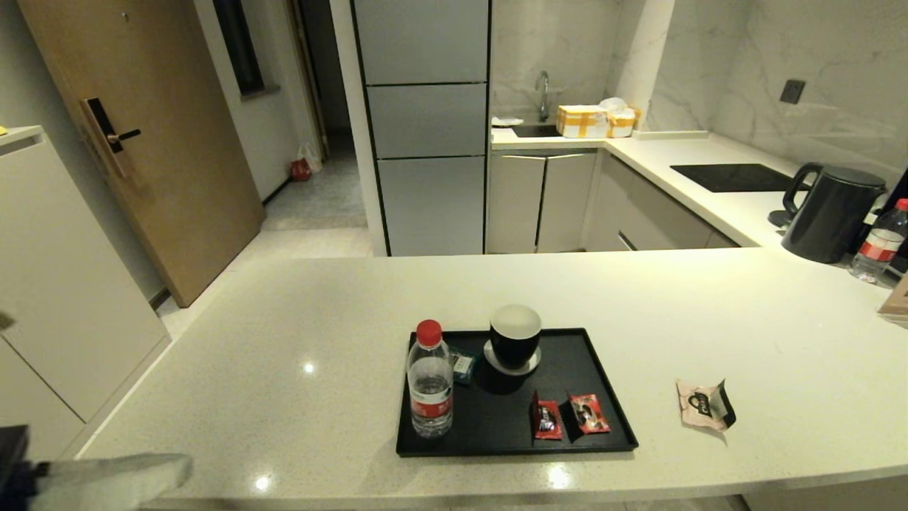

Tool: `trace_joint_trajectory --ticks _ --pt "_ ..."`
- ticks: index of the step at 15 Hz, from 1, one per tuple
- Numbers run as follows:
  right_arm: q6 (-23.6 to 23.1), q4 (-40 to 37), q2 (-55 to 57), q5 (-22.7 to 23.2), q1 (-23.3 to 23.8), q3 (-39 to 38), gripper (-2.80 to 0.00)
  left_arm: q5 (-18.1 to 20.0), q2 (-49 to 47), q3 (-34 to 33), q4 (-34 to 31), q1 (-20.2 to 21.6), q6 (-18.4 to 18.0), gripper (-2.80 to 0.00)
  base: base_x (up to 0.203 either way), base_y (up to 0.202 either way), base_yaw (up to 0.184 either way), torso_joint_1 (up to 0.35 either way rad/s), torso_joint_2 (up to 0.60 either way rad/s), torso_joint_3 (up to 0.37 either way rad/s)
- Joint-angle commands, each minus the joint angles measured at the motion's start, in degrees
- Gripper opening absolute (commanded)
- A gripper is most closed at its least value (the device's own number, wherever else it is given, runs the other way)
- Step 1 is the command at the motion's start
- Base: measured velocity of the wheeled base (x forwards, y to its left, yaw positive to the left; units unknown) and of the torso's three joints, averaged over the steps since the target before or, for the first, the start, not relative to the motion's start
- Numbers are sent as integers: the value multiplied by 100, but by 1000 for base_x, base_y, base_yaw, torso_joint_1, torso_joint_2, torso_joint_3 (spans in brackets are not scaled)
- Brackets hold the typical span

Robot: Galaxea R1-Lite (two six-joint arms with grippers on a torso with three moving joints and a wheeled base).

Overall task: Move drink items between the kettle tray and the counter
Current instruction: Pick up the bottled water

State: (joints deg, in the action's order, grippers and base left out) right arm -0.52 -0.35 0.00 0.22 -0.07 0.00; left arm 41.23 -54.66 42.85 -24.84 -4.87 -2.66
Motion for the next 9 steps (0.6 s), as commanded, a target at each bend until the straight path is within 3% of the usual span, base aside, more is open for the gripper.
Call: trace_joint_trajectory --ticks 1,6,9 --pt "0 0 9 4 -1 -9 -280 186 -1442 -572 1406 -241 -71 -280 0 0 0 0 0 0" --pt "-9 0 9 4 -1 -9 -280 192 -3688 -1304 4126 -742 -547 -280 0 0 0 0 0 0" --pt "0 0 9 4 -1 -9 -280 -387 -4929 -1279 5455 -1082 -710 -280 0 0 0 0 0 0"
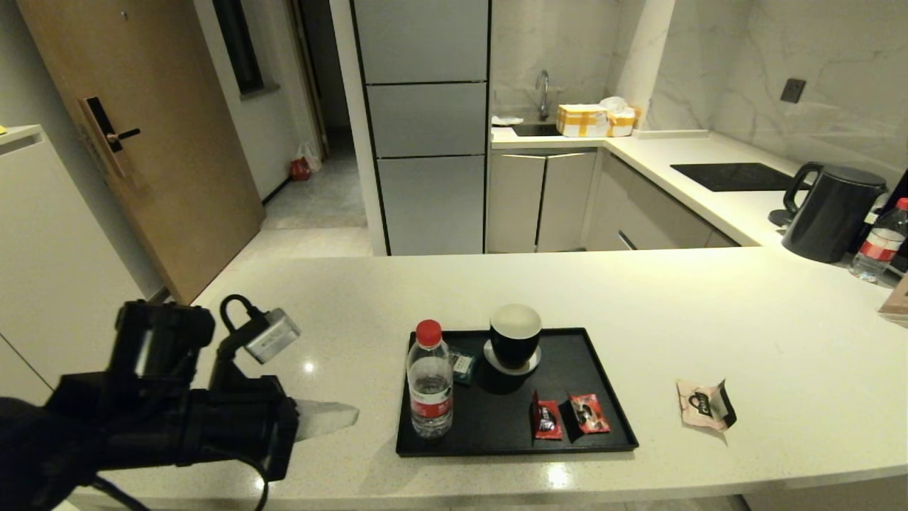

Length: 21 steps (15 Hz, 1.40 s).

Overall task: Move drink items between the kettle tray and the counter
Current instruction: Pick up the bottled water

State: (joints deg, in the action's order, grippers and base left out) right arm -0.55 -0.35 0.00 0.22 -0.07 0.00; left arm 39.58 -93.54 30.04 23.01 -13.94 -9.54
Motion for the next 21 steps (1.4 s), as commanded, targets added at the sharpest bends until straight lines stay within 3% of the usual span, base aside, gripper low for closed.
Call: trace_joint_trajectory --ticks 1,2,4,6,19,21 --pt "2 0 9 4 -1 -9 -280 -553 -1371 32 1235 -325 -28 -236 0 0 0 0 0 0" --pt "2 0 9 4 -1 -9 -280 -806 -1630 83 1736 -502 55 0 0 0 0 0 0 0" --pt "2 0 9 4 -1 -9 -280 -1043 -1916 425 2079 -813 561 0 0 0 0 0 0 0" --pt "-7 0 9 4 -1 -9 -280 -1128 -1993 617 2102 -918 716 0 0 0 0 0 0 0" --pt "2 0 9 4 -1 -9 -280 -1242 -2204 934 2129 -1164 708 0 0 0 0 0 0 0" --pt "2 0 9 4 -1 -9 -280 -1472 -2404 1141 2135 -1265 715 0 0 0 0 0 0 0"
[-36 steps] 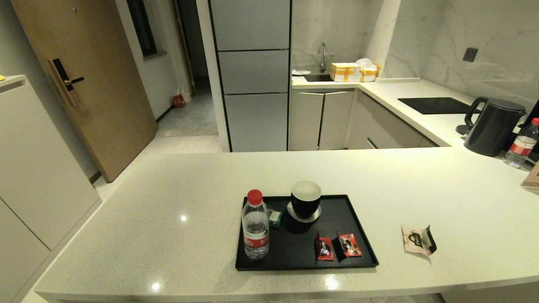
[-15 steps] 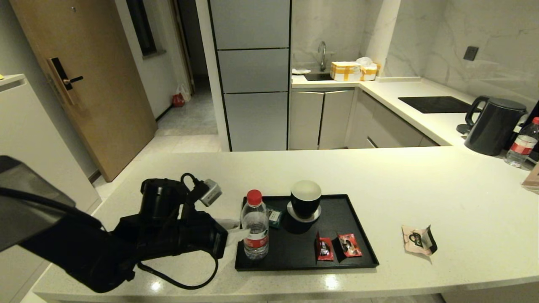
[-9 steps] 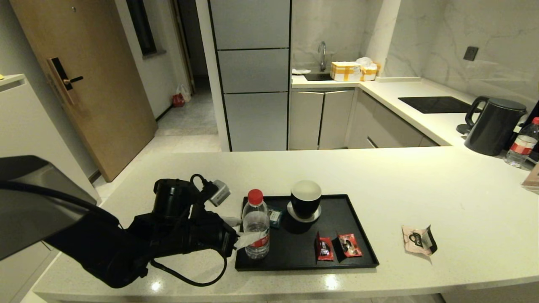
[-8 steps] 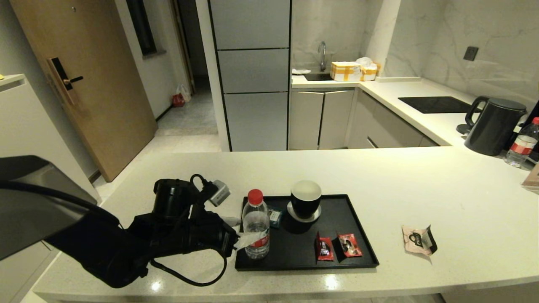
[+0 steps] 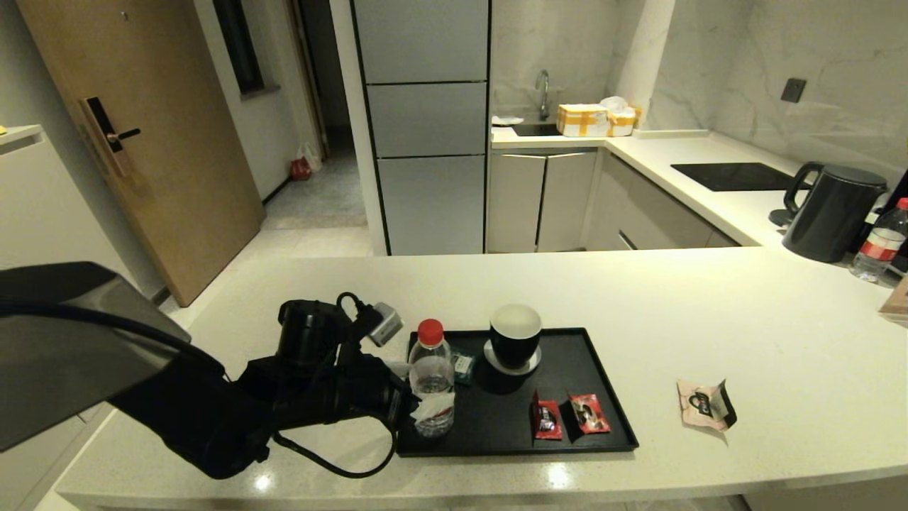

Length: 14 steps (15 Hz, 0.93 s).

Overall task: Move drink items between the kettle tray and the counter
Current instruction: Pick up the bottled water

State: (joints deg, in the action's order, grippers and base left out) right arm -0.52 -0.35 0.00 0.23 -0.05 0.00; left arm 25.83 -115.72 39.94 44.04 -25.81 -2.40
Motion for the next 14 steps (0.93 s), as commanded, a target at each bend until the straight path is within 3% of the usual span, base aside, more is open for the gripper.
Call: trace_joint_trajectory --ticks 1,3,4,5,10,11,13,14 --pt "0 0 9 3 -4 -9 -280 -122 -197 163 35 -91 2 0 0 0 0 0 0 0" --pt "-9 0 9 3 -4 -9 -280 -237 -280 185 126 -163 -2 0 0 0 0 0 0 0" --pt "0 5 0 3 -4 -9 -280 -372 -418 207 262 -235 2 -196 0 0 0 0 0 0" --pt "0 0 0 3 -4 -9 -280 -437 -448 212 298 -241 2 -280 0 0 0 0 0 0" --pt "0 0 9 3 -4 -9 -280 -519 -290 150 298 -232 55 -280 0 0 0 0 0 0" --pt "-1 0 6 3 -4 -9 -280 -542 -152 126 298 -228 200 -280 0 0 0 0 0 0" --pt "0 0 9 3 -4 -9 -280 -828 316 157 249 -210 569 -280 0 0 0 0 0 0" --pt "0 0 4 3 -4 -9 -280 -1164 520 182 207 -179 651 -280 0 0 0 0 0 0"
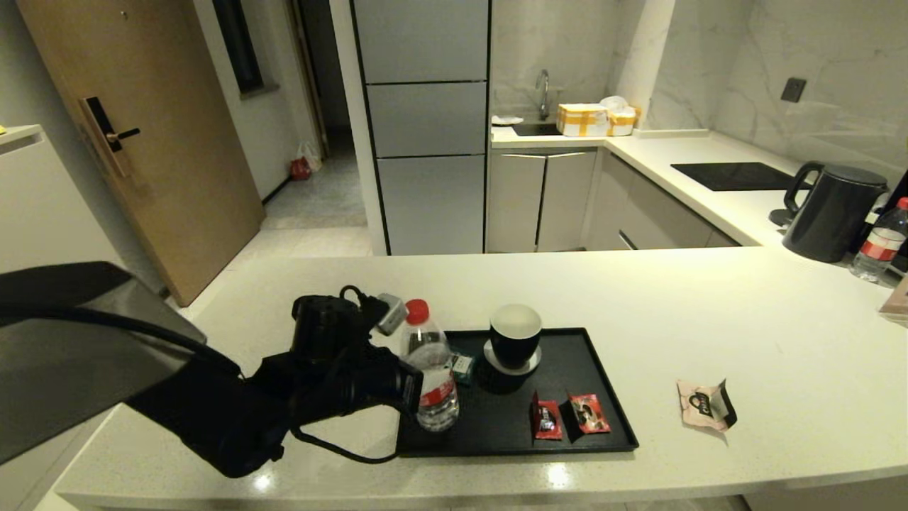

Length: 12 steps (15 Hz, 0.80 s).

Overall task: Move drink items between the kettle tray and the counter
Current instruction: Place it on the left

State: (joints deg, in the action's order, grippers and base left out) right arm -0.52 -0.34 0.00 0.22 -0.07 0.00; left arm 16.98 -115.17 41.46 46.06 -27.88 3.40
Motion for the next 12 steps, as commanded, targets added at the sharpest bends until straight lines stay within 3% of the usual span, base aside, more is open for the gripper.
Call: trace_joint_trajectory --ticks 1,5,8,12 --pt "-1 -1 9 4 -1 -9 -280 -642 637 53 -36 71 96 -280 0 0 0 0 0 0" --pt "-1 -1 9 4 -1 -9 -280 -1998 1303 177 -625 463 -8 -280 0 0 0 0 0 0" --pt "-1 -1 9 4 -1 -9 -280 -2299 1273 -275 -559 608 -196 -280 0 0 0 0 0 0" --pt "-8 -1 0 4 -1 -9 -280 -2708 328 -851 1024 628 -184 -280 0 0 0 0 0 0"
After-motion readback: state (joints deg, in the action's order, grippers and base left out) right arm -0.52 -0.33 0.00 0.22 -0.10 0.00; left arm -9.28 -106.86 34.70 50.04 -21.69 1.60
